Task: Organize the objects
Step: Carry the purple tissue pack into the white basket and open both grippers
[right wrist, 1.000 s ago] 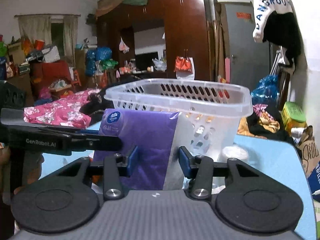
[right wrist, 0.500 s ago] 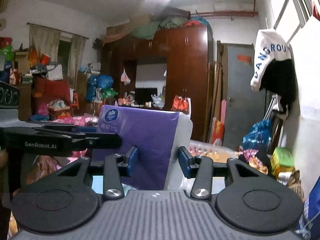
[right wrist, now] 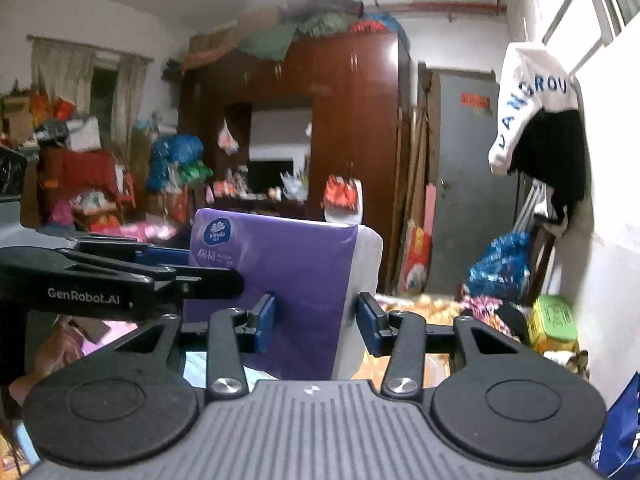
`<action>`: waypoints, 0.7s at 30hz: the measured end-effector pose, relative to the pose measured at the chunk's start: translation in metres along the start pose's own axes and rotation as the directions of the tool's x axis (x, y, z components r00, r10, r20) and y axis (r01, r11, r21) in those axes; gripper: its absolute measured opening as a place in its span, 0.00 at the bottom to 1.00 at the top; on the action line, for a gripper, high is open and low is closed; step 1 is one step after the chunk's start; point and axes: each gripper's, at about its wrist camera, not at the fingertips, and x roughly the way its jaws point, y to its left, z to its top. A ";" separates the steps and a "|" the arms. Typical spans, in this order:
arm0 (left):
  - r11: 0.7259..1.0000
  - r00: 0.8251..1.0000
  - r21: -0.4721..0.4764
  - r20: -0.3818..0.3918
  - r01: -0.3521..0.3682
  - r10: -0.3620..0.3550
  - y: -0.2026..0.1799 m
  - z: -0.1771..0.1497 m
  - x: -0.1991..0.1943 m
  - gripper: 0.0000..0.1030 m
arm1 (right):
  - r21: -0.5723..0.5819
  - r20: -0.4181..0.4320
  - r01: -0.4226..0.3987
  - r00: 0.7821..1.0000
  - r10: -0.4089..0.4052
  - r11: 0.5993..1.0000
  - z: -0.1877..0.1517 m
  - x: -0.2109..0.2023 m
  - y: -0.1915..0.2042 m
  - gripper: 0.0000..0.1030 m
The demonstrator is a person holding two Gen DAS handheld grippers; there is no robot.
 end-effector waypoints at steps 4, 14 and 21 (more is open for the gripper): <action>0.997 0.994 -0.077 -0.104 0.002 -0.010 0.027 -0.018 0.039 0.53 | 0.033 -0.102 0.010 0.995 -0.006 0.999 -0.022 0.035 -0.005 0.46; 0.974 0.964 -0.214 -0.266 -0.072 0.013 0.063 -0.042 0.078 0.63 | 0.170 -0.307 -0.016 0.949 0.068 0.985 -0.043 0.073 -0.023 0.45; 0.971 0.989 -0.198 -0.097 -0.131 0.114 0.057 -0.048 0.005 0.81 | 0.103 -0.158 0.083 0.985 -0.066 0.991 -0.049 0.002 -0.027 1.00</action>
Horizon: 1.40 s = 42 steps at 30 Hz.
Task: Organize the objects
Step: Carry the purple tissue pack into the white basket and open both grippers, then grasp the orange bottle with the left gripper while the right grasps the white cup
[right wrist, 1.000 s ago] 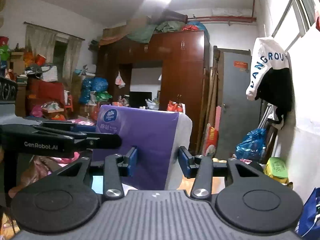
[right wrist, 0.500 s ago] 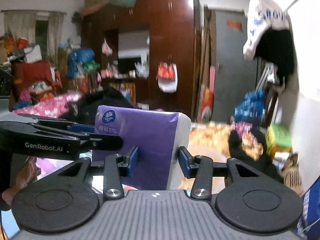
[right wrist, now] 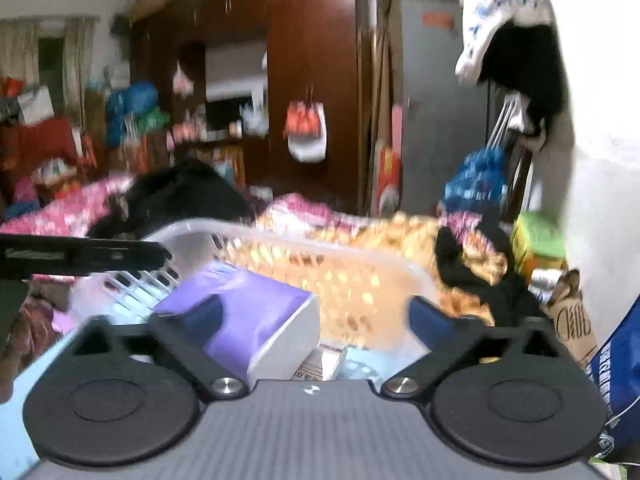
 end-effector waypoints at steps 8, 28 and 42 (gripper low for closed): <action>0.998 0.990 0.067 0.143 0.006 -0.015 -0.014 -0.107 -0.122 0.84 | 0.080 0.169 -0.010 0.986 -0.004 0.997 -0.096 -0.122 -0.020 1.00; 0.980 0.996 0.179 0.007 -0.089 0.089 -0.039 -0.129 -0.081 0.84 | 0.053 0.151 -0.060 0.987 0.052 0.997 -0.122 -0.123 -0.016 1.00; 0.962 0.965 0.232 -0.181 -0.144 0.189 -0.029 -0.134 -0.036 0.82 | 0.104 -0.191 -0.072 0.977 0.091 0.992 -0.075 -0.009 -0.037 0.50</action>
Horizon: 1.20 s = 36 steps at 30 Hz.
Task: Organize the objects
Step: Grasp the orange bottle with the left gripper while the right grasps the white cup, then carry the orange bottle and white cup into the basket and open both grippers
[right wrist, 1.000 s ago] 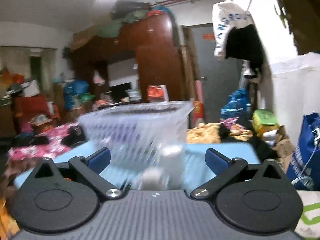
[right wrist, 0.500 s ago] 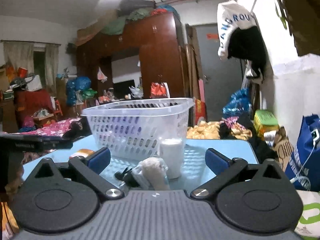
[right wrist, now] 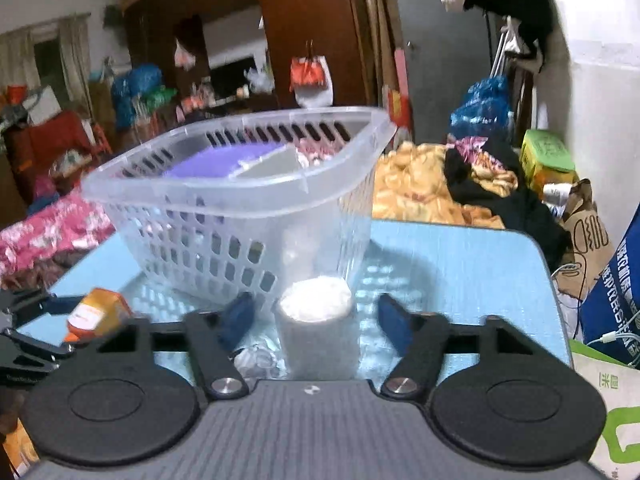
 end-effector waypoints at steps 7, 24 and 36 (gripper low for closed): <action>1.000 1.000 -0.007 0.014 0.001 -0.001 0.011 0.003 -0.001 0.62 | -0.031 -0.004 0.013 1.000 -0.014 0.999 -0.008 -0.008 0.002 0.47; 0.990 0.972 -0.128 0.234 0.063 -0.032 0.048 0.011 -0.045 0.56 | 0.017 0.178 0.089 0.980 -0.091 0.996 0.001 -0.050 -0.013 0.47; 0.981 0.939 -0.143 0.335 0.128 -0.074 0.055 0.035 -0.076 0.56 | -0.001 0.346 0.034 0.938 -0.032 0.999 0.021 -0.100 0.013 0.47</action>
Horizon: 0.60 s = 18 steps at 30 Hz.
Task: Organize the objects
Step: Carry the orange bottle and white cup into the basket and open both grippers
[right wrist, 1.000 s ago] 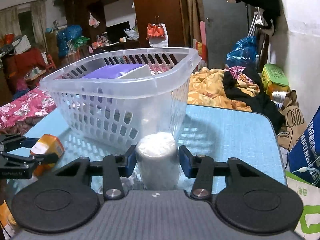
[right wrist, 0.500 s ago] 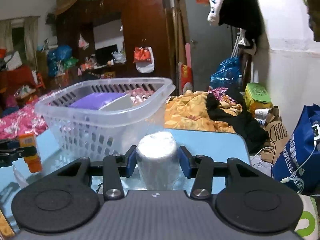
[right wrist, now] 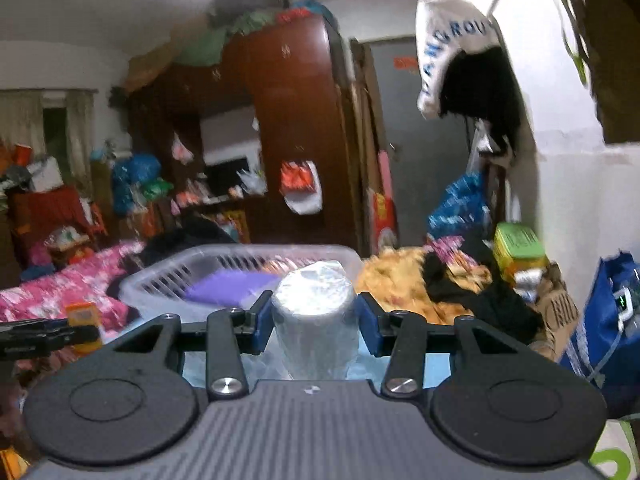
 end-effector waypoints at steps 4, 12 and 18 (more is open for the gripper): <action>1.000 0.998 0.019 0.055 0.021 -0.022 -0.011 0.041 -0.001 0.56 | -0.043 0.025 -0.013 1.000 0.014 0.999 0.025 0.007 0.018 0.47; 0.985 0.994 0.136 -0.015 -0.107 0.110 -0.031 0.102 0.081 0.55 | -0.077 -0.018 -0.014 1.000 0.013 0.997 0.052 0.071 0.032 0.47; 0.978 0.981 0.148 -0.108 -0.145 0.162 -0.016 0.090 0.129 0.55 | -0.053 -0.129 0.019 0.991 -0.025 0.998 0.042 0.117 0.023 0.47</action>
